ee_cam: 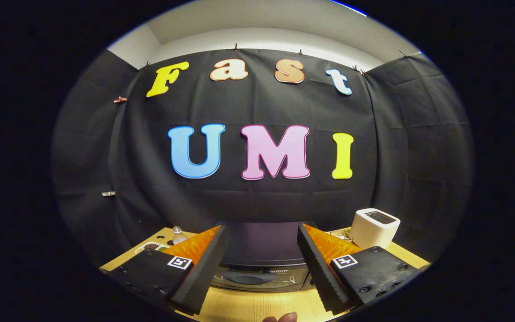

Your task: Open the toaster oven, put the food inside, and close the toaster oven door.

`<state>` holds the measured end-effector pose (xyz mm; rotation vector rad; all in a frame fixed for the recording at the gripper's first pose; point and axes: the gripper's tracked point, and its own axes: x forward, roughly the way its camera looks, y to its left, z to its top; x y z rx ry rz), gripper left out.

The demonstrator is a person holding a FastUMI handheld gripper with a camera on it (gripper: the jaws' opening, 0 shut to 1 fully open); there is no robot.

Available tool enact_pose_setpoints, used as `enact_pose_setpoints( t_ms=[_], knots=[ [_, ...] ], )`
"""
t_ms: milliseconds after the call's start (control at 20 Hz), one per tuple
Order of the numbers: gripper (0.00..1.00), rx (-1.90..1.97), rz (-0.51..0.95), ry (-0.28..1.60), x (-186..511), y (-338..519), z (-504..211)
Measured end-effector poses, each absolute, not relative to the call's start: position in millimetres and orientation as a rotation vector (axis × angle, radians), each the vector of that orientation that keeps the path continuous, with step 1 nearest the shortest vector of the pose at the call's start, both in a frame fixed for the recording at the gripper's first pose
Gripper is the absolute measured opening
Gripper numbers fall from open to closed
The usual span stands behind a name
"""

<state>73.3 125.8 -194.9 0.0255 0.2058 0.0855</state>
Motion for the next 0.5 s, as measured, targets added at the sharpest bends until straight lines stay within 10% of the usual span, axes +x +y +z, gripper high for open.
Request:
enact_pose_setpoints(
  t_ms=[500],
  knots=[
    [0.98, 0.009, 0.067, 0.470, 98.4, 158.7, -313.7]
  ],
)
